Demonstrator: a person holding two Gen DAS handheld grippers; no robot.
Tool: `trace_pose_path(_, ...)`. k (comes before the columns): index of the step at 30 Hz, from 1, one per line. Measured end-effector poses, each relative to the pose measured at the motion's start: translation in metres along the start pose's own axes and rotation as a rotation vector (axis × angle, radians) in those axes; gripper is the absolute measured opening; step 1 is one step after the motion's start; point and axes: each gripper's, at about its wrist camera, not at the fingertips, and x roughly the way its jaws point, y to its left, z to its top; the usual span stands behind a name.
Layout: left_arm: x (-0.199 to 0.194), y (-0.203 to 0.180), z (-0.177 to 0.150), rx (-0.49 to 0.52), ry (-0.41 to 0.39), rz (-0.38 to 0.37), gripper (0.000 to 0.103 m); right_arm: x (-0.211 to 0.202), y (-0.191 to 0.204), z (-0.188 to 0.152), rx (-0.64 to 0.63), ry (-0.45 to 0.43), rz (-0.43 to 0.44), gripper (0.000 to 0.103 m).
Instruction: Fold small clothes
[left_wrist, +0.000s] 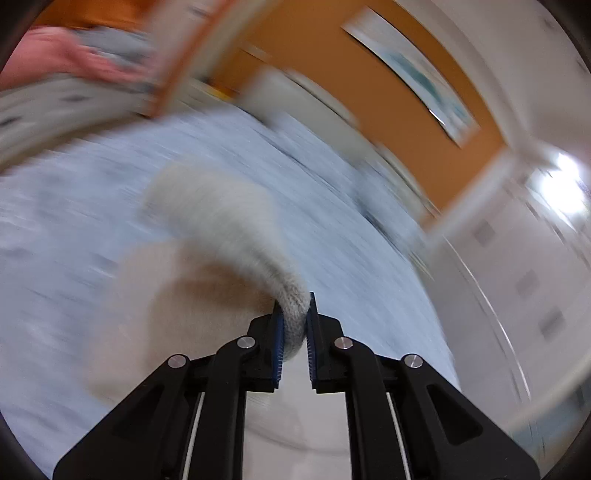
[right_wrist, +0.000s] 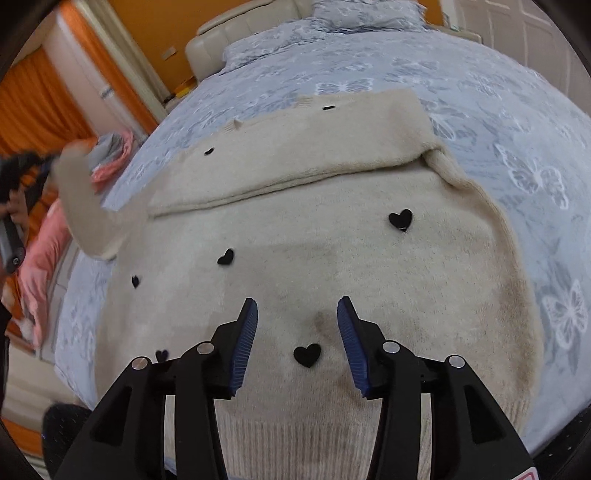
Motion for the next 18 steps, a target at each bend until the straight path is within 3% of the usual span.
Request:
trace_pose_path(2,0.043,-0.041,-0.05,0.034,0.119,-0.041,0.018,-0.004,-0.007,0.004,0.035,-0.015,0.005,0.045)
trace_pose_path(4,0.083,-0.056,-0.106,0.023,0.241,0.002,0.056,-0.007,-0.015,0.007,0.052,-0.027,0.001,0.045)
trace_pose_path(8,0.1,-0.036,-0.179,-0.086,0.318,0.102,0.06,-0.015,-0.039,0.024,0.075,-0.056,-0.019,0.05)
trace_pose_path(11,0.078,0.005,-0.178,-0.236,0.274,0.133,0.06,-0.013,-0.049,0.045,0.072,-0.069,-0.01,0.052)
trace_pose_path(13,0.059,0.028,-0.164,-0.305,0.216,0.162,0.067,-0.004,-0.054,0.067,0.081,-0.073,0.026,0.053)
trace_pose_path(18,0.038,0.103,-0.12,-0.498,0.134,0.272,0.071,0.04,-0.068,0.132,0.259,-0.079,0.155,0.056)
